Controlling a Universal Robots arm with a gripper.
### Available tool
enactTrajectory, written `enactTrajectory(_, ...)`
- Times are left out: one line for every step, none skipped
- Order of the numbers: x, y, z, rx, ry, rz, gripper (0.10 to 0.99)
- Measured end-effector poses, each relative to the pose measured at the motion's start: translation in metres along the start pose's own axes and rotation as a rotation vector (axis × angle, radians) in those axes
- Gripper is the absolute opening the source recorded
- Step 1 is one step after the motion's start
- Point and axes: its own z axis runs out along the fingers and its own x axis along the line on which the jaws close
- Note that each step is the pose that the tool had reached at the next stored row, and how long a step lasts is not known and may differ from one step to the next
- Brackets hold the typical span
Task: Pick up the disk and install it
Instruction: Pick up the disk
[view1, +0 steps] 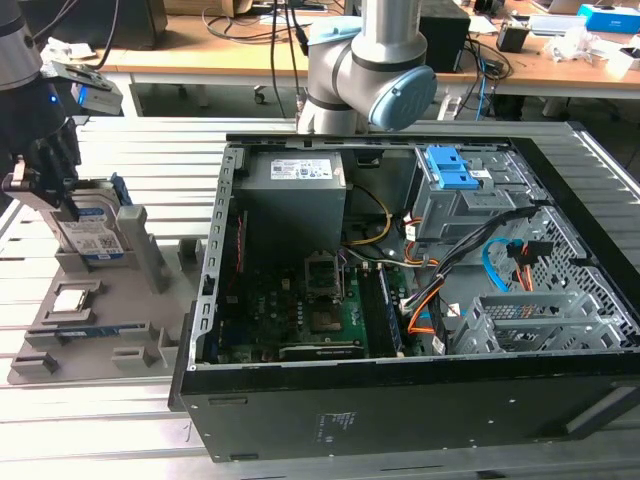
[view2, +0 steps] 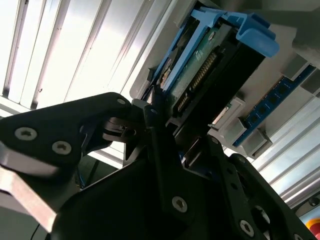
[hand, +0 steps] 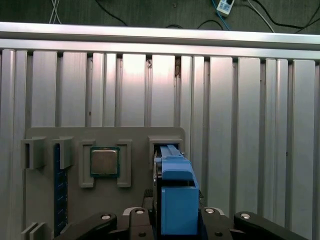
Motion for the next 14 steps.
enactTrajectory(0.0000, 0.0001, 0.0000, 0.000, 0.0000, 0.000, 0.365)
enactTrajectory(0.0000, 0.0002, 0.0000, 0.000, 0.0000, 0.000, 0.365)
enactTrajectory(0.0000, 0.0002, 0.0000, 0.000, 0.0000, 0.000, 0.365)
enactTrajectory(0.0000, 0.0002, -0.0003, 0.000, 0.0000, 0.000, 0.365)
enactTrajectory(0.0000, 0.0003, -0.0013, 0.000, 0.0001, 0.000, 0.365)
enactTrajectory(0.0000, 0.0003, -0.0024, 0.000, 0.0000, 0.000, 0.365)
enactTrajectory(-0.0001, 0.0003, -0.0040, 0.000, 0.0000, 0.000, 0.365)
enactTrajectory(-0.0001, 0.0003, -0.0053, 0.000, 0.0000, 0.000, 0.365)
enactTrajectory(-0.0002, 0.0004, -0.0080, 0.000, 0.0000, 0.000, 0.365)
enactTrajectory(-0.0003, 0.0005, -0.0117, 0.000, -0.0001, 0.000, 0.365)
enactTrajectory(-0.0004, 0.0006, -0.0158, 0.000, -0.0001, 0.000, 0.365)
enactTrajectory(-0.0004, 0.0007, -0.0182, 0.000, -0.0001, 0.000, 0.365)
enactTrajectory(-0.0005, 0.0007, -0.0196, 0.000, 0.0000, 0.000, 0.365)
enactTrajectory(-0.0005, 0.0008, -0.0209, 0.000, -0.0001, 0.000, 0.365)
